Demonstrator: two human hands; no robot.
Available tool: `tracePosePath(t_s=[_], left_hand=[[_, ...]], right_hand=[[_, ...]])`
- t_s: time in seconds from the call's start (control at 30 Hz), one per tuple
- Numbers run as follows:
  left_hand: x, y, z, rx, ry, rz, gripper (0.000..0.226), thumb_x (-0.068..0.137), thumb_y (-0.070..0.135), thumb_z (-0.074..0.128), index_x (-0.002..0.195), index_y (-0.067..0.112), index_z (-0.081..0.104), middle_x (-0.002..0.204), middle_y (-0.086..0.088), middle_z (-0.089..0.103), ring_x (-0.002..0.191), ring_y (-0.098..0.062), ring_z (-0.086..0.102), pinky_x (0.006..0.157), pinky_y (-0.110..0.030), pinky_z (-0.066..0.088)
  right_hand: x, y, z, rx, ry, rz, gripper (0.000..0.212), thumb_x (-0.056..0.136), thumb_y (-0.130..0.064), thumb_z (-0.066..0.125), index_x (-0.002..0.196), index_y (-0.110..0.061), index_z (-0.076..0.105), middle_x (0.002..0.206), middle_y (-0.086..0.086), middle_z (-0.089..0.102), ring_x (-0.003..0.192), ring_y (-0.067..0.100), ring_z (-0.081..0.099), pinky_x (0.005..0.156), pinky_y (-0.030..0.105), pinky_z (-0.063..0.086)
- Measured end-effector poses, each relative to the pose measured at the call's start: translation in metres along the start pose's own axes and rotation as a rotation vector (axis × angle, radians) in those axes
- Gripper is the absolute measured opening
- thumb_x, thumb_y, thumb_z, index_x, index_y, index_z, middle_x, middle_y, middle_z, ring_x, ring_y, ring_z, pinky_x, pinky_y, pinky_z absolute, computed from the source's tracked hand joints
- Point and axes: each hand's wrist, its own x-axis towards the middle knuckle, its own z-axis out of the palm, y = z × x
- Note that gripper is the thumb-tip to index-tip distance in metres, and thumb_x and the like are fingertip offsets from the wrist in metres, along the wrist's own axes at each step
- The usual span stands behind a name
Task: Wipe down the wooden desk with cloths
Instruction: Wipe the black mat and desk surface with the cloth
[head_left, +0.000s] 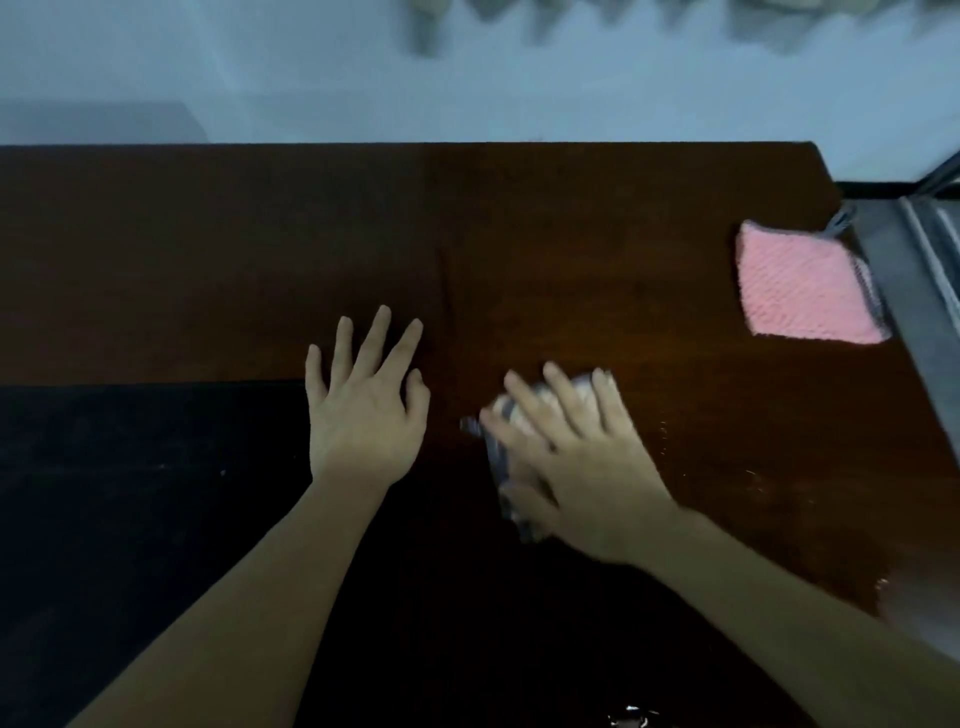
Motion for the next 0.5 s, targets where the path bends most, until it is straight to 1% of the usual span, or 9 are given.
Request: tracePosePath(t_s=[0.07, 0.1, 0.17, 0.23, 0.3, 0.4, 0.5], left_hand=[[-0.001, -0.001, 0.000, -0.004, 0.025, 0.024, 0.054, 0.106, 0.042, 0.029, 0.160, 0.040, 0.023, 0.170, 0.006, 0.012, 0.157, -0.026, 0.000, 0.126, -0.053, -0.001], [-0.002, -0.001, 0.000, -0.001, 0.018, 0.028, 0.054, 0.106, 0.041, 0.030, 0.160, 0.039, 0.023, 0.170, 0.005, 0.012, 0.157, -0.027, 0.000, 0.126, -0.054, -0.001], [-0.001, -0.001, -0.001, 0.004, -0.010, 0.021, 0.055, 0.106, 0.041, 0.029, 0.160, 0.040, 0.019, 0.170, 0.006, 0.008, 0.157, -0.027, -0.003, 0.125, -0.053, -0.003], [0.000, -0.001, -0.002, 0.006, -0.021, 0.019, 0.056, 0.106, 0.042, 0.028, 0.160, 0.040, 0.017, 0.170, 0.007, 0.006, 0.157, -0.027, -0.005, 0.125, -0.052, -0.004], [0.000, -0.001, -0.001, 0.010, -0.016, 0.022, 0.056, 0.106, 0.042, 0.026, 0.160, 0.041, 0.015, 0.170, 0.007, 0.005, 0.157, -0.026, -0.006, 0.125, -0.053, -0.005], [0.001, -0.002, 0.001, 0.021, -0.023, 0.023, 0.056, 0.106, 0.044, 0.023, 0.160, 0.042, 0.012, 0.170, 0.008, 0.002, 0.157, -0.026, -0.009, 0.125, -0.053, -0.005], [0.000, -0.002, 0.002, 0.027, -0.025, 0.029, 0.056, 0.106, 0.044, 0.021, 0.160, 0.042, 0.009, 0.170, 0.008, -0.001, 0.156, -0.026, -0.011, 0.125, -0.053, -0.007]], right_hand=[[-0.018, -0.005, 0.009, -0.015, -0.016, -0.056, 0.067, 0.101, -0.069, 0.016, 0.161, -0.041, 0.008, 0.170, -0.001, 0.004, 0.156, 0.035, 0.004, 0.120, 0.064, 0.004], [-0.020, -0.002, 0.011, -0.015, -0.018, -0.069, 0.067, 0.101, -0.071, 0.016, 0.161, -0.042, 0.007, 0.170, -0.003, 0.002, 0.156, 0.034, 0.001, 0.120, 0.063, 0.002], [-0.010, 0.008, 0.008, -0.007, 0.024, -0.047, 0.067, 0.100, -0.073, 0.011, 0.159, -0.046, -0.003, 0.169, -0.007, -0.008, 0.155, 0.031, -0.010, 0.120, 0.060, -0.009], [0.014, 0.025, -0.001, 0.011, 0.084, 0.063, 0.066, 0.096, -0.073, 0.003, 0.155, -0.051, -0.014, 0.166, -0.011, -0.018, 0.154, 0.028, -0.019, 0.120, 0.057, -0.015], [0.046, 0.052, -0.014, 0.014, 0.095, 0.205, 0.066, 0.093, -0.073, 0.000, 0.153, -0.052, -0.018, 0.166, -0.011, -0.020, 0.154, 0.026, -0.020, 0.120, 0.059, -0.014], [0.084, 0.081, -0.031, 0.024, 0.099, 0.343, 0.065, 0.096, -0.071, 0.005, 0.156, -0.050, -0.011, 0.169, -0.008, -0.013, 0.155, 0.027, -0.014, 0.121, 0.060, -0.009], [0.096, 0.083, -0.034, 0.050, 0.112, 0.403, 0.066, 0.097, -0.070, 0.005, 0.157, -0.049, -0.008, 0.170, -0.007, -0.011, 0.155, 0.029, -0.014, 0.121, 0.061, -0.011]])
